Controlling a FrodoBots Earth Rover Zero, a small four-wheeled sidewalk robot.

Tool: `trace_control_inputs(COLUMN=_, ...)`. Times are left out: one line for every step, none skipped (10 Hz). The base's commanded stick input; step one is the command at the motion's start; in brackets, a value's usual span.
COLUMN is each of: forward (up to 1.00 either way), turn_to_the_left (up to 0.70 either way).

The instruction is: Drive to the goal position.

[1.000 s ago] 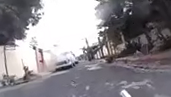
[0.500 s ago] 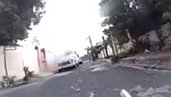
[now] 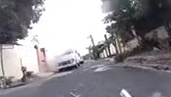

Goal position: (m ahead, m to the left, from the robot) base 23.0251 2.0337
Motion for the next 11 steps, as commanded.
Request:
trace_control_inputs(forward=0.85, turn_to_the_left=-0.33)
trace_control_inputs(forward=0.85, turn_to_the_left=-0.31)
trace_control_inputs(forward=0.85, turn_to_the_left=-0.32)
trace_control_inputs(forward=0.85, turn_to_the_left=-0.33)
trace_control_inputs(forward=0.85, turn_to_the_left=0.0)
trace_control_inputs(forward=0.85, turn_to_the_left=0.0)
trace_control_inputs(forward=0.85, turn_to_the_left=0.0)
trace_control_inputs(forward=0.85, turn_to_the_left=0.0)
trace_control_inputs(forward=0.85, turn_to_the_left=-0.03)
trace_control_inputs(forward=0.85, turn_to_the_left=-0.09)
trace_control_inputs(forward=0.85, turn_to_the_left=-0.24)
